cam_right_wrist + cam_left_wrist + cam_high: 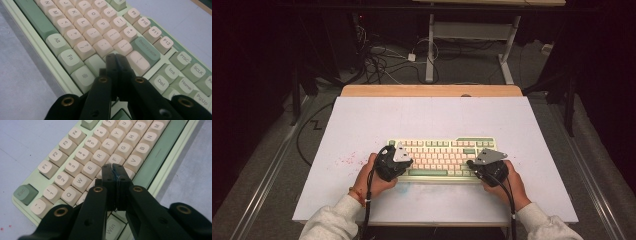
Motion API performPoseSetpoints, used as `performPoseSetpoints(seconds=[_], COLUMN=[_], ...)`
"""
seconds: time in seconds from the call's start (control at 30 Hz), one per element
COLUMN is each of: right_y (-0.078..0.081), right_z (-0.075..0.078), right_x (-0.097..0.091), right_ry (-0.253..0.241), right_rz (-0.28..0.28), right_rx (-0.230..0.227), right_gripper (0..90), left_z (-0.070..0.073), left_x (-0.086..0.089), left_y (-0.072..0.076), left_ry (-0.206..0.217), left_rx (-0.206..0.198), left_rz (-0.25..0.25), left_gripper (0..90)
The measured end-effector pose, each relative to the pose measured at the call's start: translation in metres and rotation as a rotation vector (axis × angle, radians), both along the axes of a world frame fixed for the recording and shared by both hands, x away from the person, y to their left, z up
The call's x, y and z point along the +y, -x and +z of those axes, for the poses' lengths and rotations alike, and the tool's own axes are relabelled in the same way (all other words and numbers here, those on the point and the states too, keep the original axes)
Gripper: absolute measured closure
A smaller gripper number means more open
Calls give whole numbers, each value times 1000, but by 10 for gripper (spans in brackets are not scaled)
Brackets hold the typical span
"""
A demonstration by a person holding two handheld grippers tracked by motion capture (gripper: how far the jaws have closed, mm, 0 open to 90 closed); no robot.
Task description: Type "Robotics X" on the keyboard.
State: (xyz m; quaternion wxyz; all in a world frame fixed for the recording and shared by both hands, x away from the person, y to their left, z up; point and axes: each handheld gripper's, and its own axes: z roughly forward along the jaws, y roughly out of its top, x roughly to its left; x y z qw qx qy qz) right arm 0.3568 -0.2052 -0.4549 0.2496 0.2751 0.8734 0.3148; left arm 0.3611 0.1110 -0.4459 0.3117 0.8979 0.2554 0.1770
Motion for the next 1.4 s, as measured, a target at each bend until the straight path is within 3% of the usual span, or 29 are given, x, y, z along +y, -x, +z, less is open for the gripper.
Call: performPoseSetpoints(seconds=[0.23, 0.5, 0.63, 0.93, 1.4], right_y=[3, 5, 6, 7, 6], right_z=[10, 17, 19, 21, 17], right_x=[-3, -5, -5, -6, -5], right_ry=[-56, -81, -92, -109, -108], right_rz=[9, 5, 3, -7, -14], right_rx=[-25, -47, -53, -66, -71], right_gripper=[898, 872, 842, 719, 495], left_z=[3, 6, 8, 9, 7], left_x=[1, 2, 3, 3, 2], left_y=[1, 4, 4, 6, 7], left_ry=[20, 28, 41, 42, 44], left_rx=[-32, -74, -105, -150, -168], left_rz=[6, 11, 28, 63, 73], left_gripper=[836, 775, 680, 511, 334])
